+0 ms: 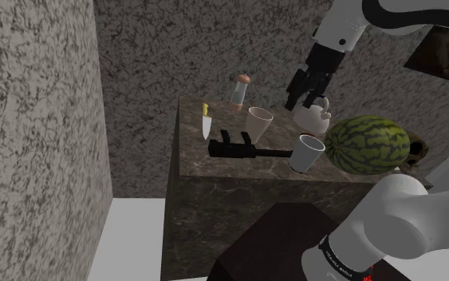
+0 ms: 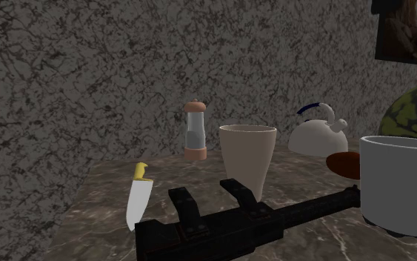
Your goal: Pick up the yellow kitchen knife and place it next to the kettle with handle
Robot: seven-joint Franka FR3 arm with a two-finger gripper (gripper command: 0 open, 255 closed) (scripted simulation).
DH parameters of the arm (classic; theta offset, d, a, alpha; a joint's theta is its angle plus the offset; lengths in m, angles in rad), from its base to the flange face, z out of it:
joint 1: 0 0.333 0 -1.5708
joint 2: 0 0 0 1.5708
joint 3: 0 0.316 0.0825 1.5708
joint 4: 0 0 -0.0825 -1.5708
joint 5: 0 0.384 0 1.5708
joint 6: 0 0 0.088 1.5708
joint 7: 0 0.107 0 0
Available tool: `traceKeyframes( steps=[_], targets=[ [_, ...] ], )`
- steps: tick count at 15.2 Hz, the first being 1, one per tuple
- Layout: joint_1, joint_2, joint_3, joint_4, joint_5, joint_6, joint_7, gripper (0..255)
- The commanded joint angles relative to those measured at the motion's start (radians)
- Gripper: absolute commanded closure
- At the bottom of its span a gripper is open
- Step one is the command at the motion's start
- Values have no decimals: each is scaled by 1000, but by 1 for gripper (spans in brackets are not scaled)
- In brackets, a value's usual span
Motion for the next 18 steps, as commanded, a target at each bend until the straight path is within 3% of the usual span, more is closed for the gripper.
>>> traceKeyframes(
  steps=[1,9,18],
  targets=[
    [0,0,0,0,0,0,0,0],
    [-13,271,-9,56,-6,224,1,0],
    [-25,604,-20,222,-8,402,3,0]
  ],
)
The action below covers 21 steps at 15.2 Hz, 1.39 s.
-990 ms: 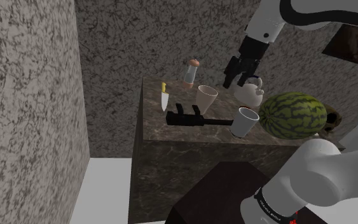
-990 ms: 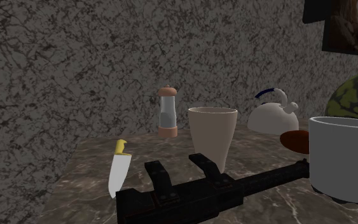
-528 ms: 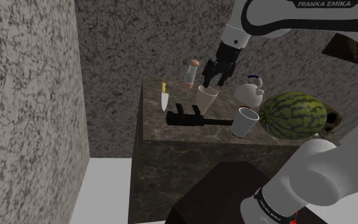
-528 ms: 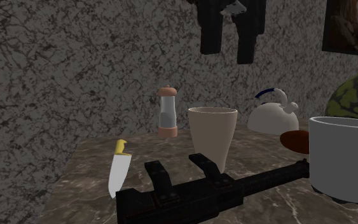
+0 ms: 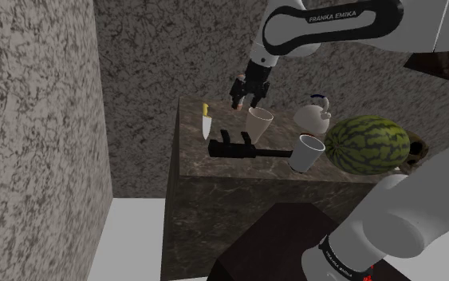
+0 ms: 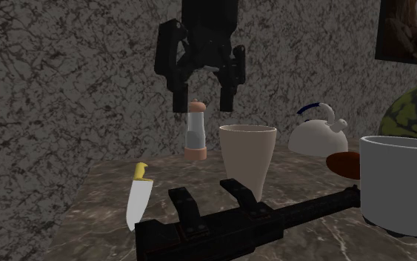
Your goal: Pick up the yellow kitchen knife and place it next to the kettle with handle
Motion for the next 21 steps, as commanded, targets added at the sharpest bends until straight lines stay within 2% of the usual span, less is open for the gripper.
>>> traceKeyframes(
  steps=[1,10,17,18,21],
  targets=[
    [-2,71,-2,44,1,30,2,0],
    [-14,417,-13,331,8,99,2,0],
    [-27,706,-18,652,17,75,4,0],
    [-28,728,-18,679,18,70,4,0],
    [-28,745,-18,664,19,102,4,0]
  ],
)
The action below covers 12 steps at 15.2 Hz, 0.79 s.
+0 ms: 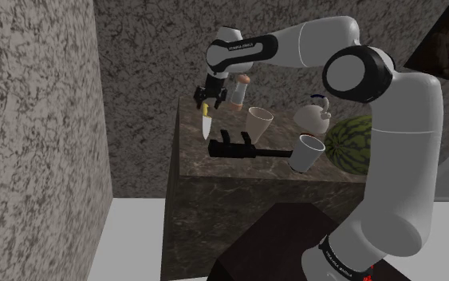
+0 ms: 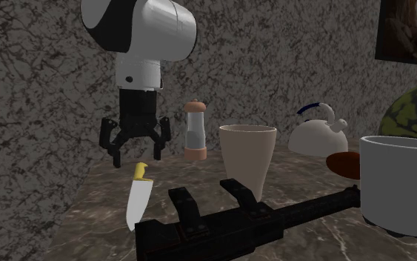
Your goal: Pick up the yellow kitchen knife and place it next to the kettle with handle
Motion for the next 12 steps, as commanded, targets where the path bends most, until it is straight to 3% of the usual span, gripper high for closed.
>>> traceKeyframes(
  steps=[1,12],
  targets=[
    [1,18,0,1,0,17,1,0],
    [1,41,1,-11,1,53,0,0]
  ],
)
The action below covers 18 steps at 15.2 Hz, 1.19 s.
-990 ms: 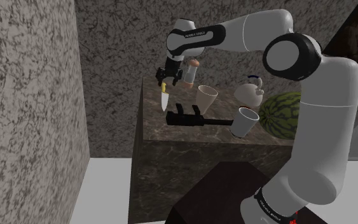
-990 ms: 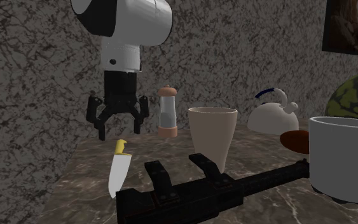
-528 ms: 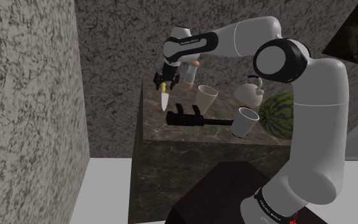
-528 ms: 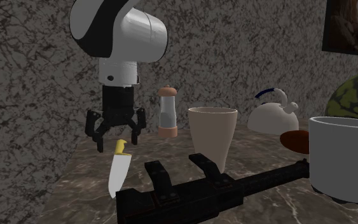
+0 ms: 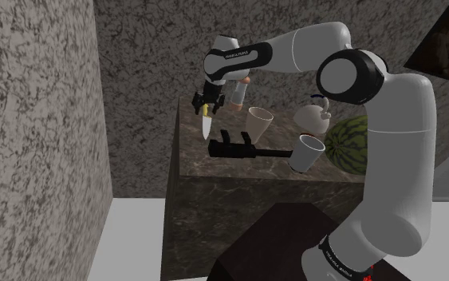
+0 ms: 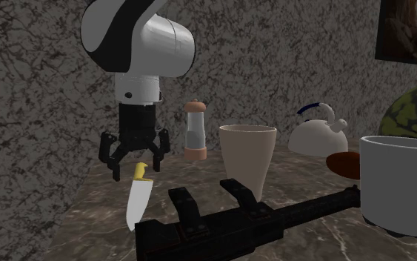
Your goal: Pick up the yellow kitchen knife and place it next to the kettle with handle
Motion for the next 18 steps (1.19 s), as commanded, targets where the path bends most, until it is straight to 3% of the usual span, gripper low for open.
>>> traceKeyframes(
  steps=[1,10,18],
  targets=[
    [0,0,0,0,0,0,0,255],
    [0,0,0,0,0,0,0,255],
    [0,-37,-1,50,-2,-87,2,255]
  ],
)
